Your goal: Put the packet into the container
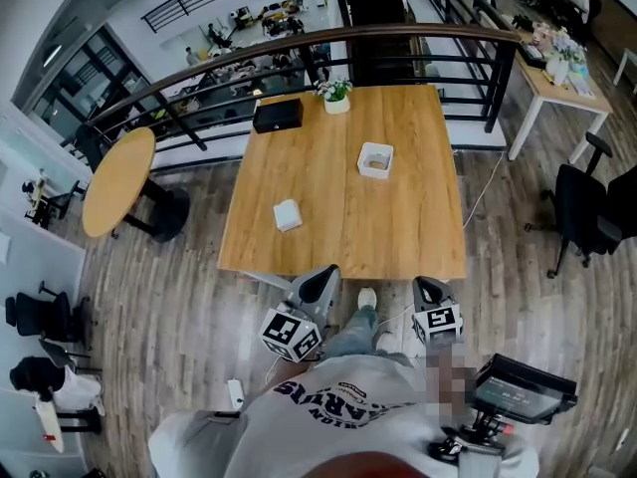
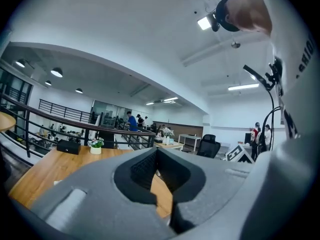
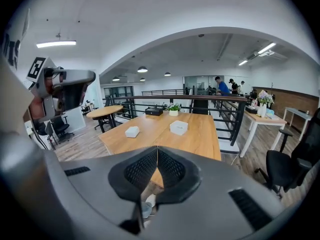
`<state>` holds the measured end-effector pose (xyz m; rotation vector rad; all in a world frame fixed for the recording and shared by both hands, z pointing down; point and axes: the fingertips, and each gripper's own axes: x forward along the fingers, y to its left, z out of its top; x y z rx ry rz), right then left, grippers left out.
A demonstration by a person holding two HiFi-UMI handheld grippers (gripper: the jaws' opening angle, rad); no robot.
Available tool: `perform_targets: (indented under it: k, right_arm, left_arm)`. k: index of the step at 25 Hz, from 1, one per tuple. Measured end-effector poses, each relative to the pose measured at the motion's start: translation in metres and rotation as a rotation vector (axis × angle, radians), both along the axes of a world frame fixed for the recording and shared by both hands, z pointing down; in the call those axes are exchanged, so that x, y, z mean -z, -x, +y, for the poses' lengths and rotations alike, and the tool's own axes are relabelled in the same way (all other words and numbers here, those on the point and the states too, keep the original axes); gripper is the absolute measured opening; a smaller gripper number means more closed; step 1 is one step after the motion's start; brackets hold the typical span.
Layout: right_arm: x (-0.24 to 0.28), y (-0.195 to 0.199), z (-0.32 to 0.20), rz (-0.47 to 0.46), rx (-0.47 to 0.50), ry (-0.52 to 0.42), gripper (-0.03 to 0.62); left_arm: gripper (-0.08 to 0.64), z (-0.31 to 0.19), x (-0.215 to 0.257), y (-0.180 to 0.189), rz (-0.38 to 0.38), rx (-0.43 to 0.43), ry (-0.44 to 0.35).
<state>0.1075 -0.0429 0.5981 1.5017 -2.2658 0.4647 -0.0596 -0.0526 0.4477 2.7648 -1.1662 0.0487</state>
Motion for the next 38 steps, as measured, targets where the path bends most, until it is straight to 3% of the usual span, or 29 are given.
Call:
perform_targets:
  k: [10, 17, 22, 26, 38]
  right_arm:
    - [0.001, -0.024, -0.064, 0.036, -0.041, 0.024, 0.009]
    - [0.012, -0.023, -0.140, 0.072, -0.028, 0.033, 0.009]
    - [0.028, -0.002, -0.186, 0.078, 0.010, 0.042, 0.009]
    - [0.039, 0.005, -0.217, 0.095, 0.012, 0.036, 0.009]
    - [0.040, 0.005, -0.262, 0.074, -0.011, 0.056, 0.009]
  left_arm:
    - [0.000, -0.081, -0.005, -0.030, 0.027, -0.090, -0.015]
    - [-0.001, -0.151, -0.021, -0.017, 0.047, -0.062, 0.021]
    - [-0.001, -0.202, -0.018, -0.001, 0.062, -0.043, 0.035]
    - [-0.001, -0.237, -0.008, 0.004, 0.081, -0.053, 0.013]
    - [-0.002, -0.296, -0.004, 0.023, 0.042, -0.047, -0.007]
